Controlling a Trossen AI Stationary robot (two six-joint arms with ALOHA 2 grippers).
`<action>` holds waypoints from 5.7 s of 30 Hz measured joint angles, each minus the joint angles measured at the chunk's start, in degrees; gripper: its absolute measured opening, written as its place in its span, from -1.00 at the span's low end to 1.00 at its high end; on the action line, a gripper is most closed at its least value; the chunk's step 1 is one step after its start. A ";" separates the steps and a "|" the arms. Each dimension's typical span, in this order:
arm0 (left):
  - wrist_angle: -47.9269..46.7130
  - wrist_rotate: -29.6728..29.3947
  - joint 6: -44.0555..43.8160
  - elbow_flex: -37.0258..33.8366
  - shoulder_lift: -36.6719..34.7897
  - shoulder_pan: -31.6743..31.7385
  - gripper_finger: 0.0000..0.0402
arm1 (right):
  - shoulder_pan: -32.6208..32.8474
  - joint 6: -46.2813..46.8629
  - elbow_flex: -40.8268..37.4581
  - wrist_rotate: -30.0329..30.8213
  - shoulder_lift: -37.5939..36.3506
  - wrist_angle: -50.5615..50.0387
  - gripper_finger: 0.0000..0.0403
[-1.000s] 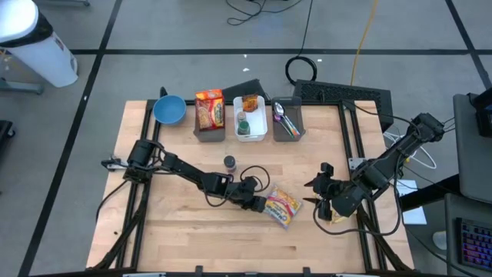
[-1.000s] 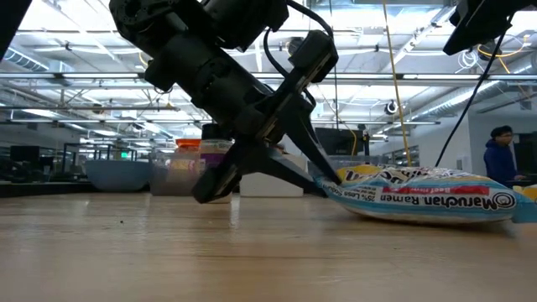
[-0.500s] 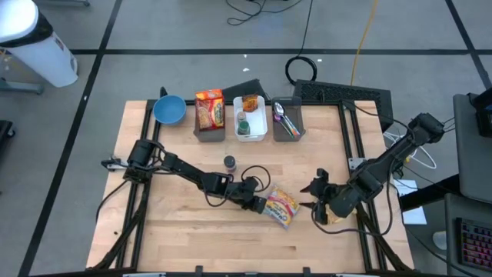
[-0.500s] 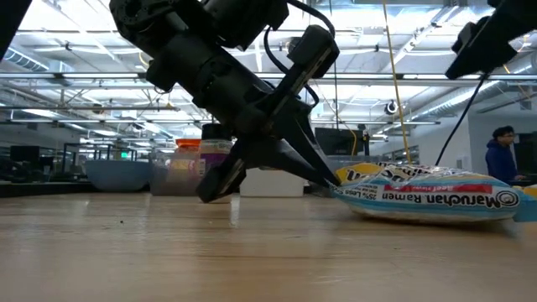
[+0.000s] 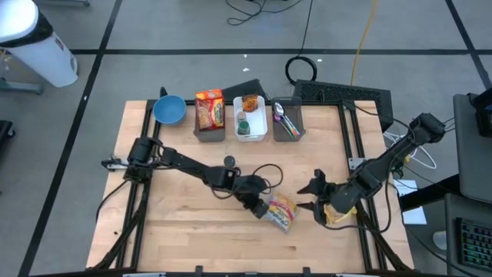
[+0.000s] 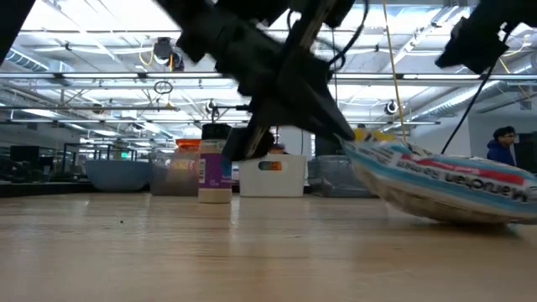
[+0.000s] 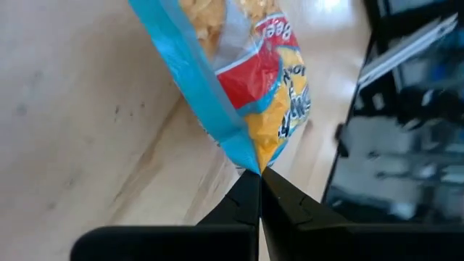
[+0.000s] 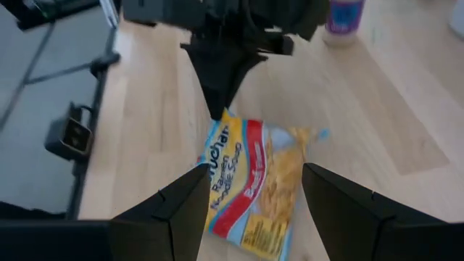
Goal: Pick & Place Food Item
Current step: Put the blue noodle pack into the left black bin
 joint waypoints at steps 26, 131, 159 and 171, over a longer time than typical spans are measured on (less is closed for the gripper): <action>-65.64 -17.83 40.37 51.06 -0.12 3.42 -0.99 | -8.01 -11.15 0.02 -1.81 -10.85 9.88 0.05; -71.17 -17.52 49.88 57.79 -2.38 1.73 -0.99 | -34.49 -12.41 0.04 -48.28 2.17 37.26 -0.40; -69.88 -17.52 48.58 57.79 -2.38 1.73 -0.93 | -34.47 -13.40 0.04 -48.22 2.17 34.63 -1.00; -69.90 -5.15 45.32 57.79 -2.38 5.86 -0.77 | -34.46 -12.72 0.02 -48.28 1.93 34.59 -1.00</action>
